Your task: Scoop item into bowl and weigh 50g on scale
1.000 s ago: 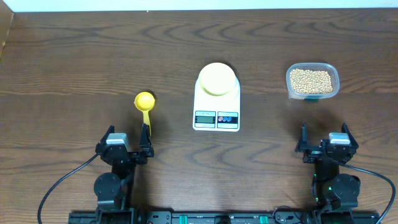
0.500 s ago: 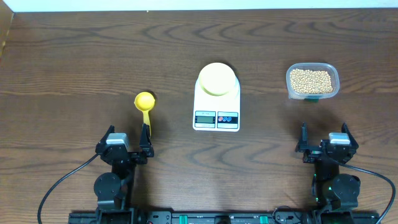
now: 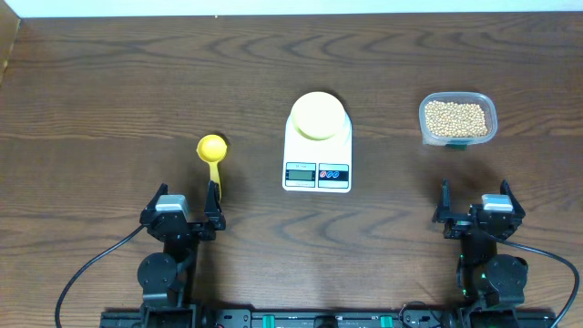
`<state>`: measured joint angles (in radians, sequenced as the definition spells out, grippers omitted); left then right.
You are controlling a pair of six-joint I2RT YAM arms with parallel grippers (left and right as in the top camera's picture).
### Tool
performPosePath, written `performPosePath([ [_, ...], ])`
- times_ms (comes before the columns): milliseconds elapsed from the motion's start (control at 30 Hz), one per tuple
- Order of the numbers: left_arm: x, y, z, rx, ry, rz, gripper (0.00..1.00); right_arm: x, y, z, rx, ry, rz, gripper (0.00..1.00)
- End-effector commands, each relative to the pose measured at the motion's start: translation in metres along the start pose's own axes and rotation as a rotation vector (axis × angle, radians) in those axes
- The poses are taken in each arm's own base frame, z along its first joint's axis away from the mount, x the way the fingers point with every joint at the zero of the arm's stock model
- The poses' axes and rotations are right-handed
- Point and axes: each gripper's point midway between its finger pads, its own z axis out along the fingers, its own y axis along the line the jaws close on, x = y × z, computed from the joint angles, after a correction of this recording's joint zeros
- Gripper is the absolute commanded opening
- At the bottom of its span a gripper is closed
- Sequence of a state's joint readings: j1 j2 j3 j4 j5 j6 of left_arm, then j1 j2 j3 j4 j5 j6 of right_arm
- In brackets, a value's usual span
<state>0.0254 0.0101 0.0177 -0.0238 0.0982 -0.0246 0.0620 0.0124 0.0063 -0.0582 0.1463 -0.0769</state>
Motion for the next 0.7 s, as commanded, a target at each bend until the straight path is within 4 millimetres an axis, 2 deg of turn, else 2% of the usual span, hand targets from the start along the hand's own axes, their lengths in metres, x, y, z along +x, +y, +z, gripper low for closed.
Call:
performPosePath([
  [0, 0.015, 0.0, 0.001, 0.005, 0.047, 0.01, 0.91, 0.0, 0.001, 0.0, -0.002, -0.003, 0.012, 0.99],
  [333, 0.014, 0.0, 0.0, 0.005, 0.045, 0.011, 0.92, 0.0, 0.001, 0.0, -0.002, -0.003, 0.012, 0.99],
  [667, 0.003, -0.001, -0.002, 0.007, 0.024, 0.011, 0.91, 0.0, 0.001, 0.0, -0.002, -0.003, 0.012, 0.99],
])
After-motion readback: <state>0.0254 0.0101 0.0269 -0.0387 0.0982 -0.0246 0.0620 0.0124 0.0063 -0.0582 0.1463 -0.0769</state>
